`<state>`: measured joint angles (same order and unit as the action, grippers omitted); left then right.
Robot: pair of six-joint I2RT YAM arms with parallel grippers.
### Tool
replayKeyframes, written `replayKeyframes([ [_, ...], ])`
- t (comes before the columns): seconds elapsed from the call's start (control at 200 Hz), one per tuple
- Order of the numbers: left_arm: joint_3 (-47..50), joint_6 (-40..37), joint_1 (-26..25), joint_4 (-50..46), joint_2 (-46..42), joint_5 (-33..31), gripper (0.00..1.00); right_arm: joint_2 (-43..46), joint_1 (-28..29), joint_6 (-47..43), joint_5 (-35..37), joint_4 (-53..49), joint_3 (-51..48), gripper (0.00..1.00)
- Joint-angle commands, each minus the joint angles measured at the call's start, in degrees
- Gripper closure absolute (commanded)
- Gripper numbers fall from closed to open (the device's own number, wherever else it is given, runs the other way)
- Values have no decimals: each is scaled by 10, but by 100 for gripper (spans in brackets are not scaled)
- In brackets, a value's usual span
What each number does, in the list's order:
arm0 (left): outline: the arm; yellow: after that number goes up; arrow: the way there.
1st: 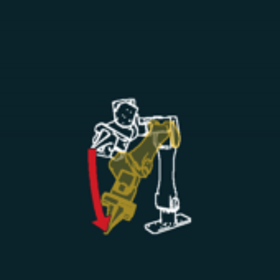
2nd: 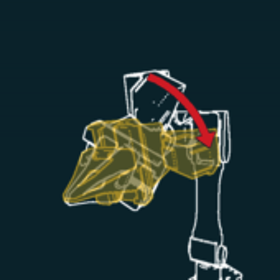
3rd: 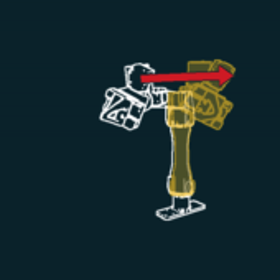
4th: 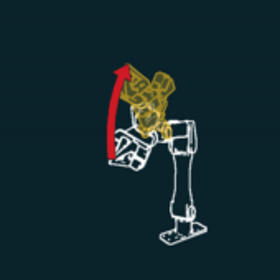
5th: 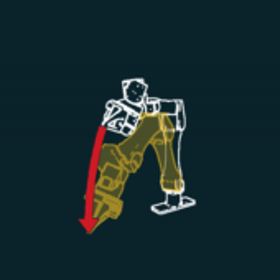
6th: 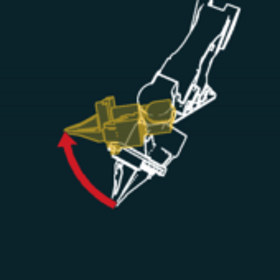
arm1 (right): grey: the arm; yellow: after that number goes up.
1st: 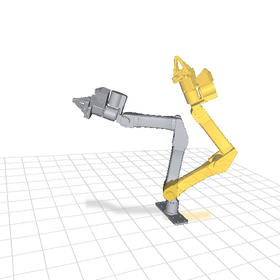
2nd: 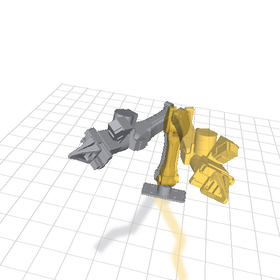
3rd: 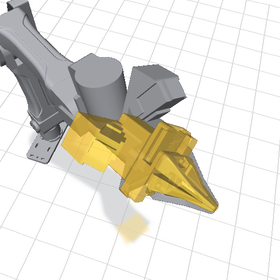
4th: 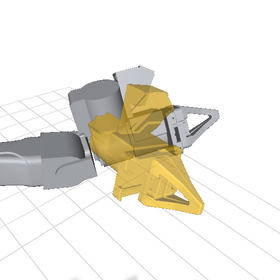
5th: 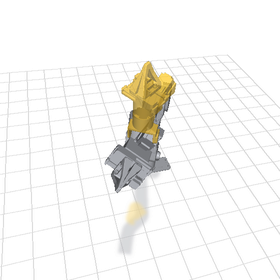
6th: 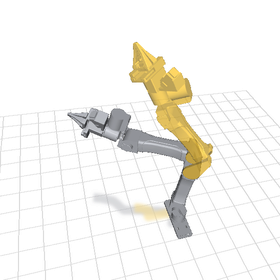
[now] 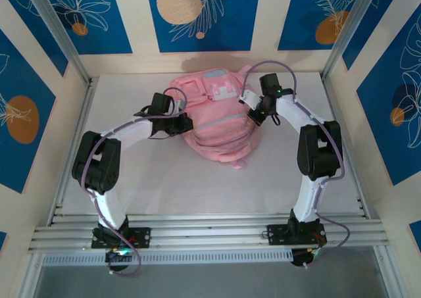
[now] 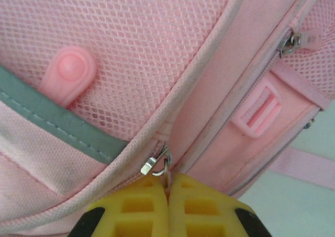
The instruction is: Pack books, pencil case, and school supplies into a backpack
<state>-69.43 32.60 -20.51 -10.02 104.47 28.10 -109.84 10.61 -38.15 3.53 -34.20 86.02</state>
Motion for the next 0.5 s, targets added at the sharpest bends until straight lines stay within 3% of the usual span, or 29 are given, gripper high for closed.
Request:
replayKeyframes([
  [0.0, -10, -40, 18, -63, 0, -6, 100, 13, -26, 56, -1, 46, 6, 85],
  [0.2, -9, -37, 17, -70, -22, -3, 98, 89, -36, 152, -42, 94, -60, 54],
  [0.345, -7, -47, 19, -80, -52, -25, 54, 162, -40, 233, -40, 144, -158, 39],
  [0.455, -4, -84, 21, -107, -82, -103, 3, 210, -41, 317, -3, 219, -260, 34],
  [0.495, -3, -102, 23, -118, -94, -141, 0, 225, -42, 351, 11, 256, -302, 31],
])
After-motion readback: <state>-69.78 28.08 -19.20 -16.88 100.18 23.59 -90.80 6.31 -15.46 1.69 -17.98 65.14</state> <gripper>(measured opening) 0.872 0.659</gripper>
